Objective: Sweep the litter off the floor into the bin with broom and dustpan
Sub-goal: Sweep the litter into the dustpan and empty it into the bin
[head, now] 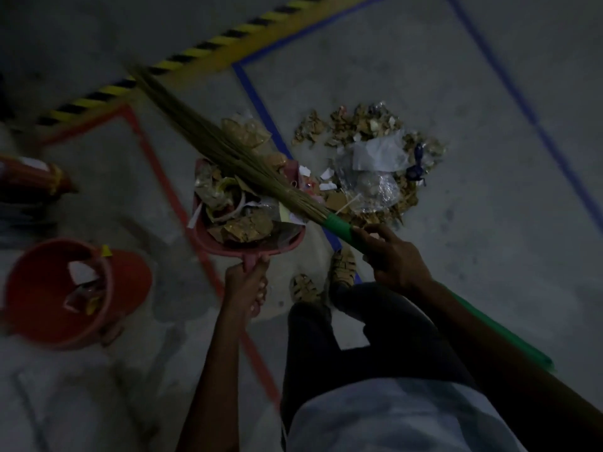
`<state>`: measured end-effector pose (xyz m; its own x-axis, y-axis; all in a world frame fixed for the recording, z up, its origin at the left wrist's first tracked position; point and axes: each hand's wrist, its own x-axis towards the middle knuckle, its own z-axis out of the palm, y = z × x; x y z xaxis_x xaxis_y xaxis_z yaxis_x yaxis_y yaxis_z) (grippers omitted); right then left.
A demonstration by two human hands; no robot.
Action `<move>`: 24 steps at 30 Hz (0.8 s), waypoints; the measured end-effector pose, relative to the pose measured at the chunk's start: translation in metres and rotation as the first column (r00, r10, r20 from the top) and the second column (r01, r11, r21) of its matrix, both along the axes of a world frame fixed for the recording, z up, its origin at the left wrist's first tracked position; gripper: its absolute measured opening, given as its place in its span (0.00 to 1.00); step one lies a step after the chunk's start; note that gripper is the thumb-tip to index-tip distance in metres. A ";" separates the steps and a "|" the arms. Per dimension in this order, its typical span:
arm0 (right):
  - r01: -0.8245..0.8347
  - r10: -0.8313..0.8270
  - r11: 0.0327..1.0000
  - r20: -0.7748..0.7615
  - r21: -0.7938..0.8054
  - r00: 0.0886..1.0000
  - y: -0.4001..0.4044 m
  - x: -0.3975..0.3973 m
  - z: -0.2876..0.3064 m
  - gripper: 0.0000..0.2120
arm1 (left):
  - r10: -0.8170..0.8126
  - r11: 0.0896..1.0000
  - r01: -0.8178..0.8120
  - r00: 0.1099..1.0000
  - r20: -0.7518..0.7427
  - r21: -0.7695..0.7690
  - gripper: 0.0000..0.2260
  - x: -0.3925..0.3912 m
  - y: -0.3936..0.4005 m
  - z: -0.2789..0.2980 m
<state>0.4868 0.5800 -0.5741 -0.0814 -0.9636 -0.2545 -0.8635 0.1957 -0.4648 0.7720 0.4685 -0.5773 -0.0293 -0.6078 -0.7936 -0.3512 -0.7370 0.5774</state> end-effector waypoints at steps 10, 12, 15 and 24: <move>-0.162 0.179 0.965 0.067 -0.205 0.982 0.009 0.028 0.104 0.30 | 0.247 0.968 -0.248 0.968 -0.038 -0.045 0.23 0.042 0.071 0.102; -0.238 0.262 0.943 0.073 -0.234 0.962 0.004 0.030 0.112 0.28 | 0.305 0.949 -0.308 0.951 -0.051 -0.061 0.22 0.047 0.084 0.110; -0.345 0.363 0.901 0.024 -0.263 0.931 -0.009 0.026 0.123 0.27 | 0.394 0.910 -0.400 0.916 -0.070 -0.108 0.20 0.045 0.105 0.123; -0.598 0.621 0.743 -0.026 -0.299 0.784 -0.031 0.018 0.152 0.30 | 0.613 0.769 -0.622 0.783 -0.107 -0.151 0.26 0.029 0.167 0.148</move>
<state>0.5051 0.5494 -0.4224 0.5552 -0.8303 0.0477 -0.7163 -0.5066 -0.4798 0.8008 0.6355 -0.4294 0.3630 -0.6313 -0.6853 0.1772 -0.6753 0.7159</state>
